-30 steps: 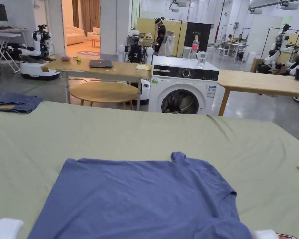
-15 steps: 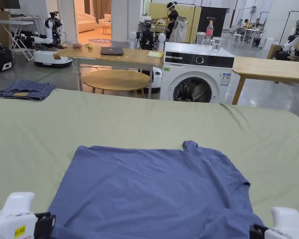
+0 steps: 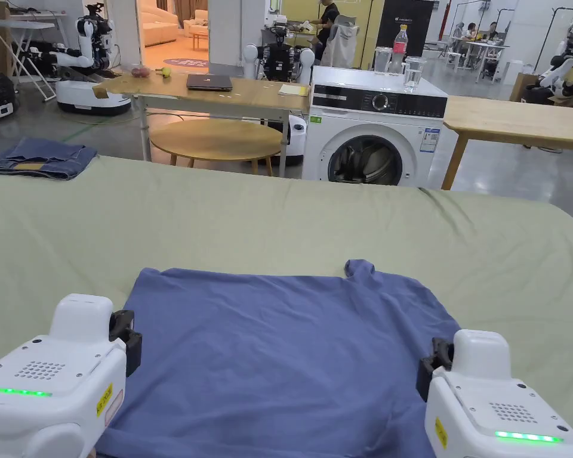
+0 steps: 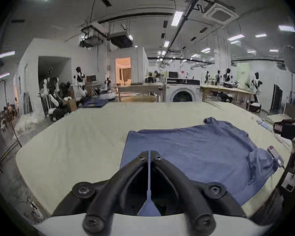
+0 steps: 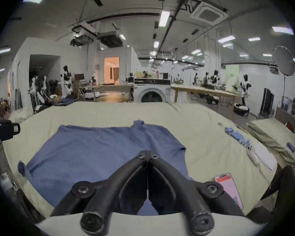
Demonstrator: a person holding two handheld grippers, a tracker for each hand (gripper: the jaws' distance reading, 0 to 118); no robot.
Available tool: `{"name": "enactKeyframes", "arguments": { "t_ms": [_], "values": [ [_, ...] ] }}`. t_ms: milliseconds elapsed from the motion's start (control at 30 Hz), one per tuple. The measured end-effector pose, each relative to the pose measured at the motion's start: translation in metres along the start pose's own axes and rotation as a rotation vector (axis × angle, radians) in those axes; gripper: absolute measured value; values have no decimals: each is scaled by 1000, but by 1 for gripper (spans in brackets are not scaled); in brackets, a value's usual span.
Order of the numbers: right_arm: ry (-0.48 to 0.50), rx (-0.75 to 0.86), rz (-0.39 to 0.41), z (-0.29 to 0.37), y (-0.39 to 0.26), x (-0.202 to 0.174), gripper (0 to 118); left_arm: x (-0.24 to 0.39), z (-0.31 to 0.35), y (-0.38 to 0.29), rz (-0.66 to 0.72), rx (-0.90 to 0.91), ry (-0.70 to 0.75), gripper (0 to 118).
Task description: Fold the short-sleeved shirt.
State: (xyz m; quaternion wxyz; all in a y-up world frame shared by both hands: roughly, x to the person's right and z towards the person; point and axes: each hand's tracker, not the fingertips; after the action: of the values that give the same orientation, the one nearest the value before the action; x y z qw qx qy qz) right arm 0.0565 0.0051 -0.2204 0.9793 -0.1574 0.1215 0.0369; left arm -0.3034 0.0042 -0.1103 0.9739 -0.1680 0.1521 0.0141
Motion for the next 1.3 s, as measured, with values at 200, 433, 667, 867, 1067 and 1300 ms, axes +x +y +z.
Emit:
{"name": "enactKeyframes", "arguments": {
  "t_ms": [200, 433, 667, 867, 1067, 1300],
  "values": [
    [26, 2, 21, 2, 0, -6, 0, -15, 1, -1, -47, -159, -34, 0],
    [34, -67, 28, -7, -15, 0, 0, -72, -5, -10, 61, -443, -57, 0],
    [46, -118, 44, -12, -27, -4, 0, -104, -30, -32, 268, -650, -41, 57],
    [50, -132, 71, -11, -31, -4, 0, -105, -38, -63, 286, -800, 53, 58],
    [44, -154, 71, -10, -38, 1, 0, -96, -33, -64, 167, -794, 48, 60],
    [44, -191, 59, -9, -40, 10, 0, -75, -30, -69, 33, -748, 61, 35]
  ]
}}
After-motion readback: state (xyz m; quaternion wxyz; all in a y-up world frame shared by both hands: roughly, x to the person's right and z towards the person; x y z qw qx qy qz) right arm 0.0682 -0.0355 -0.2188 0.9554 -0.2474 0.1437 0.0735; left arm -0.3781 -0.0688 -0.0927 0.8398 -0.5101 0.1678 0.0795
